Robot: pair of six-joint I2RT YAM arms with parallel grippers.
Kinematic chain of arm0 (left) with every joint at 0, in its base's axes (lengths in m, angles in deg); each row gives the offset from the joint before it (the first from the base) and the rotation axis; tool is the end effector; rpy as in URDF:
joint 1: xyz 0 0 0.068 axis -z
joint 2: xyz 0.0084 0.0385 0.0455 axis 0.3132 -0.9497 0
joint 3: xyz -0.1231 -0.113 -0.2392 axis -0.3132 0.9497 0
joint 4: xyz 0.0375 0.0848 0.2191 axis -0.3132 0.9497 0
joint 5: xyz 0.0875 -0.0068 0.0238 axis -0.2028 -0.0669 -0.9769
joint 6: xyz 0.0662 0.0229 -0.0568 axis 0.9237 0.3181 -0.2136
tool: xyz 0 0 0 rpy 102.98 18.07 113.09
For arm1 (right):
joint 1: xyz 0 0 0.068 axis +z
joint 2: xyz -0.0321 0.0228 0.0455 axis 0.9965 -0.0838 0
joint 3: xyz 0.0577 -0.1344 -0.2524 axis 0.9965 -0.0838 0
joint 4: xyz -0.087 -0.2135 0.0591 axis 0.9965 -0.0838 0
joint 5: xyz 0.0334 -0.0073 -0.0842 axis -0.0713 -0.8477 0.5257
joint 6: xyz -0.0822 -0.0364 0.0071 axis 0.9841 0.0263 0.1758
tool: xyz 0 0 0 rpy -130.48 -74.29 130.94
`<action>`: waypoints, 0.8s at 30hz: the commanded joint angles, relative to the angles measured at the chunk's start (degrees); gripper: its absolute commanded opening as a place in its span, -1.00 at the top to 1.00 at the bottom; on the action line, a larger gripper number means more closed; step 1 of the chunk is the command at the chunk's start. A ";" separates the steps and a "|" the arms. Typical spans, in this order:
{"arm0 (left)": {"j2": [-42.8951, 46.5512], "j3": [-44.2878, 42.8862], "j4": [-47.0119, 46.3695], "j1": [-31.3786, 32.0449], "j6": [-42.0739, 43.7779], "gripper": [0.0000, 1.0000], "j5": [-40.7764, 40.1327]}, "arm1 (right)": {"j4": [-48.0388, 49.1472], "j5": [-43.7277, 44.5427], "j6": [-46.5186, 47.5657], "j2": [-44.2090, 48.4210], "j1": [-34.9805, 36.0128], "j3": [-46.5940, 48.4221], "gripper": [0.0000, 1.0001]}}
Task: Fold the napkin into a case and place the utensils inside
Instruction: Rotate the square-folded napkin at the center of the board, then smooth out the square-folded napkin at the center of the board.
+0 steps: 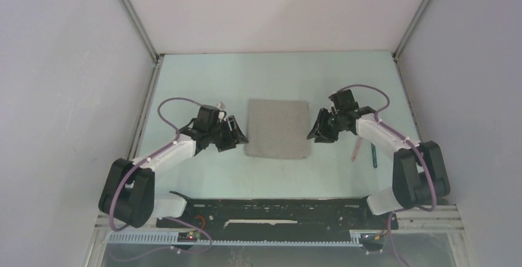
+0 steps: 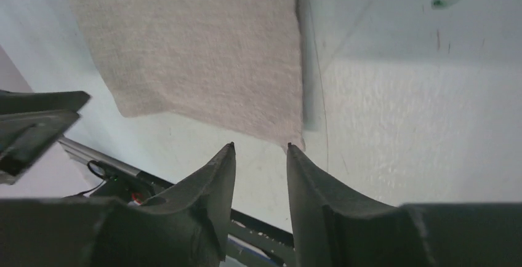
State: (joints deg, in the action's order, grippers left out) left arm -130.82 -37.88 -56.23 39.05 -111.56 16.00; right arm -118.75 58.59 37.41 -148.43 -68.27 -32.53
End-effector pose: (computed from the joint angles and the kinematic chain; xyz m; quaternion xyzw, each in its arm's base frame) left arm 0.2296 -0.1098 0.1972 -0.1109 0.9230 -0.2832 0.2356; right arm 0.2683 0.1098 0.2017 0.0871 0.9520 0.2505 0.1526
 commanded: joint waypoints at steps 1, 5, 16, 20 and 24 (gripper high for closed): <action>-3.60 2.29 -3.93 1.68 -1.66 -0.31 4.49 | 6.90 -4.56 -6.89 3.30 -0.84 -7.11 0.17; -8.34 0.86 -5.23 2.38 -0.45 -0.26 5.35 | 12.33 -8.85 -9.10 2.71 -2.41 -12.29 0.18; -10.94 1.70 -7.77 3.81 -2.11 -0.14 4.95 | 16.46 -9.22 -9.52 0.23 -2.52 -15.73 0.02; -7.61 6.14 -11.01 3.81 -4.58 -0.28 8.21 | 16.66 -9.19 -8.91 -0.27 -2.77 -15.92 0.02; -2.17 7.10 -11.15 3.89 -5.95 -0.35 5.23 | 18.31 -9.99 -9.12 -1.03 -2.95 -16.58 0.03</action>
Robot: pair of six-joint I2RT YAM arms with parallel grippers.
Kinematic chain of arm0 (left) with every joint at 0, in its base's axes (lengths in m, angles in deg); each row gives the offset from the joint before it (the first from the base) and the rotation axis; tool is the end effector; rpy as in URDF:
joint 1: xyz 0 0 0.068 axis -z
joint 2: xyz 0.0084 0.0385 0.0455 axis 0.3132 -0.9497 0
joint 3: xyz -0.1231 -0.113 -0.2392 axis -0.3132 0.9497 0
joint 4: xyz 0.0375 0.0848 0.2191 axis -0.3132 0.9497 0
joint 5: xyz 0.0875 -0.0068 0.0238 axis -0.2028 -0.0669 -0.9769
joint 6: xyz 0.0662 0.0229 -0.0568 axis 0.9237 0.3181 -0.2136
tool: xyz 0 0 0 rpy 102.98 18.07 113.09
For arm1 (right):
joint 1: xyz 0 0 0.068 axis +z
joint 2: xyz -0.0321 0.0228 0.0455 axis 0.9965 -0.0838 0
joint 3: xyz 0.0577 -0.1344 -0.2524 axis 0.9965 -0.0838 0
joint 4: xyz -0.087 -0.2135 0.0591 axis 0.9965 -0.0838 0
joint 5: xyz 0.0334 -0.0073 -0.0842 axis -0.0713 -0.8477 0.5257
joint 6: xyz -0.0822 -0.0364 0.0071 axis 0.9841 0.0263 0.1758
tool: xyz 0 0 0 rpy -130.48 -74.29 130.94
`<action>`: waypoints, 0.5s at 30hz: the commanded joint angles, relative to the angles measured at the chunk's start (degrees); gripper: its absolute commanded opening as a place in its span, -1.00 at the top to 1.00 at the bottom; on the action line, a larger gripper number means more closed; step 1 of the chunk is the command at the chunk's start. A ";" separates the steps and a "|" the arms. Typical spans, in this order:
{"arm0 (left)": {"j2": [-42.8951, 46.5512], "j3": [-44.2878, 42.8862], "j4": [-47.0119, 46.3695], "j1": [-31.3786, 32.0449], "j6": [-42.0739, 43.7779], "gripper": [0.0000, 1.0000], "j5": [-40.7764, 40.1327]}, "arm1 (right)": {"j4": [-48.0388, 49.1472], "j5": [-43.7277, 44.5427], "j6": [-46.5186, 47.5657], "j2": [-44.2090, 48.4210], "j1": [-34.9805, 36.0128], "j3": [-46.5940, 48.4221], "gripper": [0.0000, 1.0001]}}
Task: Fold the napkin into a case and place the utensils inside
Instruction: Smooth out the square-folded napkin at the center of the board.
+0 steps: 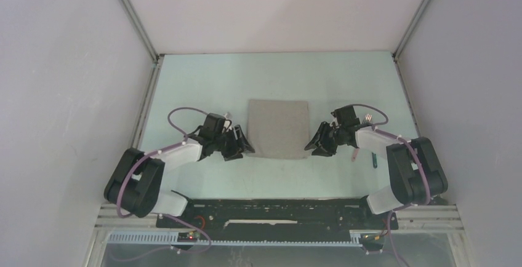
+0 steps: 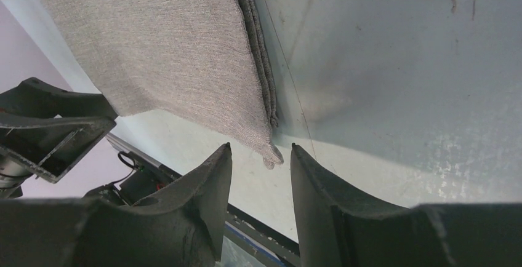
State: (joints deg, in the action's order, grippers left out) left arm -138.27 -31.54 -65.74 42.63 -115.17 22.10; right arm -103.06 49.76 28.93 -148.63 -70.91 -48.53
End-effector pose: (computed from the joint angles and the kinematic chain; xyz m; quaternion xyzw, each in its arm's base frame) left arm 0.2206 -0.1321 0.1513 -0.1002 0.9292 -0.3190 0.1573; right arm 0.2424 0.1012 0.1469 0.1586 0.9291 0.3191 0.0985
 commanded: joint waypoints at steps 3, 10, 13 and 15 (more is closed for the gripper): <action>6.10 0.61 -1.03 0.67 -2.48 -0.37 -2.87 | 3.54 -1.68 -1.14 -1.16 -0.22 -1.16 0.04; 1.17 0.52 -3.15 3.70 -5.04 -0.19 -5.42 | 2.62 0.42 -1.96 -0.62 -0.05 -1.38 0.01; 0.26 0.57 -2.85 3.74 -4.66 -0.03 -6.47 | 2.79 0.85 -2.33 -0.31 0.19 -1.68 -0.01; 0.44 0.71 -2.78 3.74 -4.64 0.04 -7.12 | 2.75 1.21 -2.43 -0.39 0.52 -1.68 -0.01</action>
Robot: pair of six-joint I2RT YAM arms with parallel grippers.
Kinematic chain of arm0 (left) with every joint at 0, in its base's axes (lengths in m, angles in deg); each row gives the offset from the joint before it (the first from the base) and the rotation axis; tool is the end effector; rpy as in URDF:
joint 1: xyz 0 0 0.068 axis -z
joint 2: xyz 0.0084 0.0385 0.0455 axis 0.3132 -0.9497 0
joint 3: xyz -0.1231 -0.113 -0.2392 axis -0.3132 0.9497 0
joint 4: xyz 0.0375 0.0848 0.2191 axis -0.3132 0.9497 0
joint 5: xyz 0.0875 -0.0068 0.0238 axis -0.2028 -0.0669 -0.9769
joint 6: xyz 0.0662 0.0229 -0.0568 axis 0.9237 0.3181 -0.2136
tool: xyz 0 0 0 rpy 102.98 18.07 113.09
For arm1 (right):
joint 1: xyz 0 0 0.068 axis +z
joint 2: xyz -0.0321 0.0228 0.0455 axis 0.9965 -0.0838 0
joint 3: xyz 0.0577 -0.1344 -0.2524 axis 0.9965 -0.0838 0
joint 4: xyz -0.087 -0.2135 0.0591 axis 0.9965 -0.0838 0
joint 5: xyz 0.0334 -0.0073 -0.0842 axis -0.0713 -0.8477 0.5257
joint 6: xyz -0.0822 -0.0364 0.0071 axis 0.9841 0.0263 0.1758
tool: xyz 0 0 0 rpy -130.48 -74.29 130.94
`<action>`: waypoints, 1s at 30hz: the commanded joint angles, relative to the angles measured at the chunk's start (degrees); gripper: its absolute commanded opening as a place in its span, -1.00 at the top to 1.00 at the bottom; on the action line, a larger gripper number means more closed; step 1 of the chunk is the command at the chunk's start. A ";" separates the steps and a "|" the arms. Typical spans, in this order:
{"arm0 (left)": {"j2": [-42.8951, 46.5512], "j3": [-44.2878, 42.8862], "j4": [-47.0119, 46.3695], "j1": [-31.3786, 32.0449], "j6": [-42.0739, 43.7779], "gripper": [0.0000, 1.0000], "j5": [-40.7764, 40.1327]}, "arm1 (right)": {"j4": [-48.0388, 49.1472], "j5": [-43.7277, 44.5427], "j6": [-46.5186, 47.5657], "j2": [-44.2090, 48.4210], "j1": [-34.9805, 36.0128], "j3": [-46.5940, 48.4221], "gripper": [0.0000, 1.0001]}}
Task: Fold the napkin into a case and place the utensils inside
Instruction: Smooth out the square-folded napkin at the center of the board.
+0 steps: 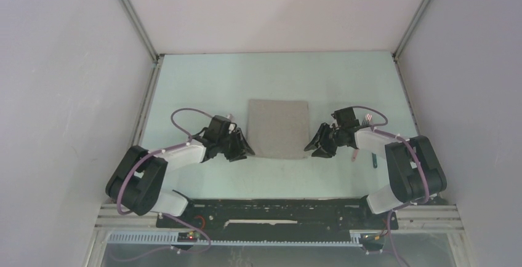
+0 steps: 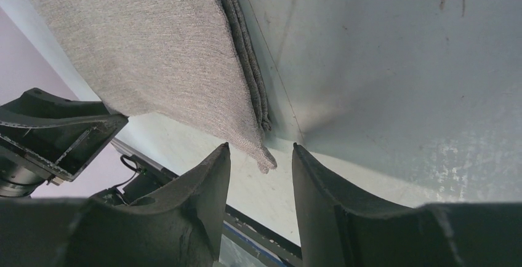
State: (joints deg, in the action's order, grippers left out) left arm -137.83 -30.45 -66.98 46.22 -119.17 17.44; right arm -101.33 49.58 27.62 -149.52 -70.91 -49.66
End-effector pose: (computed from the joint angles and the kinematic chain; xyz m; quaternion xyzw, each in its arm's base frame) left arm 0.2139 -0.1397 0.1479 -0.1161 0.9315 -0.3028 0.1649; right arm 0.2416 0.1013 0.1403 0.1695 0.9274 0.3205 0.0919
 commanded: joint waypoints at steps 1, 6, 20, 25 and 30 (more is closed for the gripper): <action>-0.02 -0.36 -1.56 0.16 -0.68 0.06 -2.76 | 1.09 1.45 -1.23 0.41 0.84 -0.56 -0.01; 1.07 -0.54 -1.73 -0.81 0.00 0.07 -2.35 | 1.83 1.57 -2.04 -0.17 2.37 -0.57 -0.03; -0.81 1.26 -6.22 -2.96 -0.43 0.19 3.17 | 5.55 3.37 -8.21 1.48 3.30 -4.24 -0.02; -0.29 1.38 -6.50 -2.52 -0.59 0.13 3.05 | 5.47 3.89 -8.31 2.35 3.35 -4.58 -0.02; -1.79 2.02 -7.14 -2.88 -0.75 0.41 3.68 | 5.91 3.40 -8.83 1.50 4.07 -4.58 -0.02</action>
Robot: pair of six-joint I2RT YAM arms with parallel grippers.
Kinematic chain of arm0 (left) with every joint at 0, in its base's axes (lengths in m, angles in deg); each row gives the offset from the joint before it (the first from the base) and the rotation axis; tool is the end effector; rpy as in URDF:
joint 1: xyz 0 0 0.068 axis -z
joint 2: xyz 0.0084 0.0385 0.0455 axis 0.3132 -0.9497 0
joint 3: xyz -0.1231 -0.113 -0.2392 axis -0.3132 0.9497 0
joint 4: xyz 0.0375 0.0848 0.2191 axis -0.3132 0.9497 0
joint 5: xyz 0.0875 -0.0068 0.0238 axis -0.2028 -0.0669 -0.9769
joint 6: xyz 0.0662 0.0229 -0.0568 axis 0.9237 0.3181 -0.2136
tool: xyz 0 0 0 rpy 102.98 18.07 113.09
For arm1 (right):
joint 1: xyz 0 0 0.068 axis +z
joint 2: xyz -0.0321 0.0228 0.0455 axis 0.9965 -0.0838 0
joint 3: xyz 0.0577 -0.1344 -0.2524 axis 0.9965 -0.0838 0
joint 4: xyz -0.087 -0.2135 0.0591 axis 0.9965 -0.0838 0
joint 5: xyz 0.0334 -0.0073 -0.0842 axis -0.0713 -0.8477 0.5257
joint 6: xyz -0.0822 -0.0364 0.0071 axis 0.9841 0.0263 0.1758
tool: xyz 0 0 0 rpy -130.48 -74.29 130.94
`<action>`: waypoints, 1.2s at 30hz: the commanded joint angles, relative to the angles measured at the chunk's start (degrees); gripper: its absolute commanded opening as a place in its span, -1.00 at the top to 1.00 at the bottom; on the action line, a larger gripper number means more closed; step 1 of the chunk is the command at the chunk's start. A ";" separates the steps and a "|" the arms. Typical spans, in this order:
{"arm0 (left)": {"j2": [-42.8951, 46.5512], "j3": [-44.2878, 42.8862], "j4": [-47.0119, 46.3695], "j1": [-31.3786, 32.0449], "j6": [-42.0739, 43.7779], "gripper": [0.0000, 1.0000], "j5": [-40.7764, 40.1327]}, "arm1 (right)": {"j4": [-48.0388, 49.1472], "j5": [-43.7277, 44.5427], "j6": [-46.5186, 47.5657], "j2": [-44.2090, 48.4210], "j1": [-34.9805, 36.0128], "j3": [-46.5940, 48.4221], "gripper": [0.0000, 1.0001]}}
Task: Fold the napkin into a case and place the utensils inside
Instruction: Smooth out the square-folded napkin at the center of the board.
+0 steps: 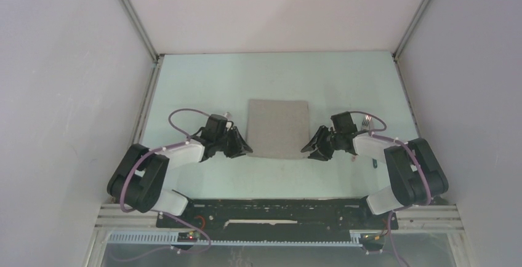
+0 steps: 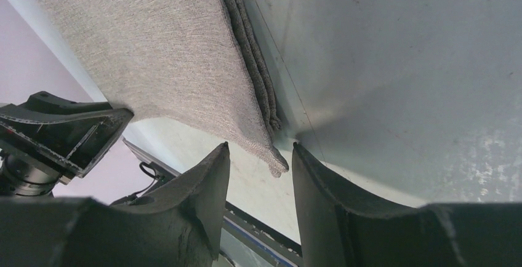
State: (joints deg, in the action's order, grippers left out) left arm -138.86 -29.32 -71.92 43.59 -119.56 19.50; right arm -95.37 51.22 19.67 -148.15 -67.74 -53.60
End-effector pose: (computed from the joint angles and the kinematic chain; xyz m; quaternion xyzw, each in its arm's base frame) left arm 0.2237 -0.1345 0.1469 -0.1293 0.9196 -0.3249 0.1788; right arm 0.2318 0.1111 0.1348 0.2037 0.9166 0.3312 0.0927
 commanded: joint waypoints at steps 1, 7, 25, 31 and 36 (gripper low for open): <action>-0.56 1.78 -3.30 -1.07 -0.83 0.51 2.45 | 0.24 1.39 -1.16 0.06 1.02 -0.82 -0.02; 0.94 5.07 -7.03 -3.44 -1.85 0.67 5.94 | 2.05 0.21 -2.70 0.03 0.84 -2.21 0.01; -1.18 5.53 -8.91 -4.03 -2.80 0.59 7.21 | 1.15 0.79 -1.33 0.75 -0.84 -3.19 0.33; -1.28 5.54 -8.87 -4.07 -2.84 0.62 7.17 | 2.97 -1.00 -1.99 -0.04 -0.66 -3.20 0.41; -1.01 5.47 -8.78 -4.07 -2.84 0.64 7.19 | 4.02 -1.63 -2.83 -0.06 -0.23 -3.20 0.58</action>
State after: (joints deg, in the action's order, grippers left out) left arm -139.93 -23.26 -79.97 39.70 -122.36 25.60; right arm -92.42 49.85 16.98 -148.37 -68.31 -56.39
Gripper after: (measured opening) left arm 0.188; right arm 0.248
